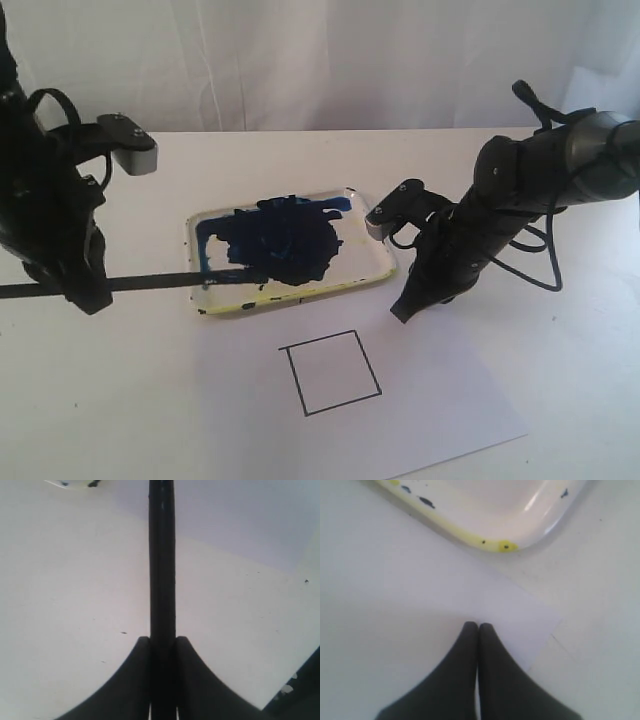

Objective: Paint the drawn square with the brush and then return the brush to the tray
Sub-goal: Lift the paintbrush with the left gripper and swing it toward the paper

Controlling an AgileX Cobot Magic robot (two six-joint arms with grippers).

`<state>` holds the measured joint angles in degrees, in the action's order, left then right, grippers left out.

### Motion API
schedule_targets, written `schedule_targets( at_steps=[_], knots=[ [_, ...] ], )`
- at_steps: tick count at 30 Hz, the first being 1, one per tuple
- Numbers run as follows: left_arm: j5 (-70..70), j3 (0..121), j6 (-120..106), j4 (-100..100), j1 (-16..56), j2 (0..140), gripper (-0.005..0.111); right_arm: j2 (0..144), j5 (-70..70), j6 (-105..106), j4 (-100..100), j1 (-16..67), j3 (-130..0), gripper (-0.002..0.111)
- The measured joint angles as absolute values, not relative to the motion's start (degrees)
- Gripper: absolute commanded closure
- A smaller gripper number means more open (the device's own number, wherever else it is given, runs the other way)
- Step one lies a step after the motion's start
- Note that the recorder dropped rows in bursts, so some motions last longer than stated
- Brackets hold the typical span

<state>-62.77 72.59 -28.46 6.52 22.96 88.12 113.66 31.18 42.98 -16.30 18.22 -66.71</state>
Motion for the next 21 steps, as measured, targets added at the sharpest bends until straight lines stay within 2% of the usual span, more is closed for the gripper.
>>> schedule_targets(
  at_steps=[9,14,21],
  knots=[
    [-62.2,71.9,-24.4,8.0,31.6,88.2,0.107,113.7,31.3,43.0,-16.3,18.2,-66.7,0.108],
    [-59.5,71.7,-22.7,8.7,32.5,94.1,0.107,113.7,31.4,43.0,-16.3,18.2,-66.7,0.108],
    [-60.6,77.6,-23.0,11.9,32.5,100.7,0.107,113.7,31.4,43.0,-16.3,18.2,-66.7,0.108]
  ],
)
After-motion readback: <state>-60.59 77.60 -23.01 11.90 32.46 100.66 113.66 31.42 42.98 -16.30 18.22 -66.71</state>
